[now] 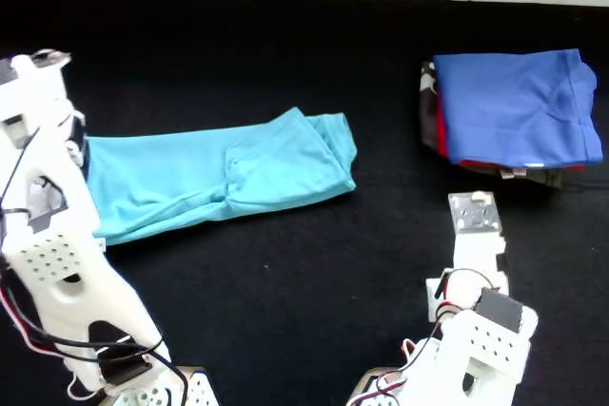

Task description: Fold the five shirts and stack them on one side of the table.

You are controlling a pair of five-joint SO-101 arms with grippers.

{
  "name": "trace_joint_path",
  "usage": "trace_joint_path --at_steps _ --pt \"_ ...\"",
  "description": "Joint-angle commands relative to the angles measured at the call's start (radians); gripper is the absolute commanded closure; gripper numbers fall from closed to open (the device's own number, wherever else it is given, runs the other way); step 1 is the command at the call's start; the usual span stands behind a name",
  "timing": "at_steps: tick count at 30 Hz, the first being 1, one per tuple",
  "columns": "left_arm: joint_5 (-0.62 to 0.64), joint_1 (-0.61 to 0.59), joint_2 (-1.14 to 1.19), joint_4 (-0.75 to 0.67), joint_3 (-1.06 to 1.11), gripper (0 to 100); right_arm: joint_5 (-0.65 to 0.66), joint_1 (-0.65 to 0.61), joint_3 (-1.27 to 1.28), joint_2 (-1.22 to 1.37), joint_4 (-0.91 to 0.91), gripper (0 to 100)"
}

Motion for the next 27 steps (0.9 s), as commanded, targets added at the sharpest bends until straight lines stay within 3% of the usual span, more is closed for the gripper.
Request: trace_joint_path --at_steps 1,5,11,18,27 --pt "-0.002 0.058 -0.065 0.025 -0.024 99 0.011 0.013 0.097 -0.015 -0.116 99.2" --pt "0.011 0.176 -0.196 0.025 0.065 99 0.006 0.018 0.222 -0.018 -0.239 99.2" --pt "0.023 0.518 -0.403 0.023 0.254 99 0.005 0.019 0.243 -0.018 -0.252 99.2" --pt "0.023 0.835 -0.414 -0.009 0.116 99 0.005 0.019 0.246 -0.018 -0.252 99.2" --pt "0.023 0.911 -0.191 -0.187 -0.012 99 0.005 0.019 0.248 -0.018 -0.251 99.2"
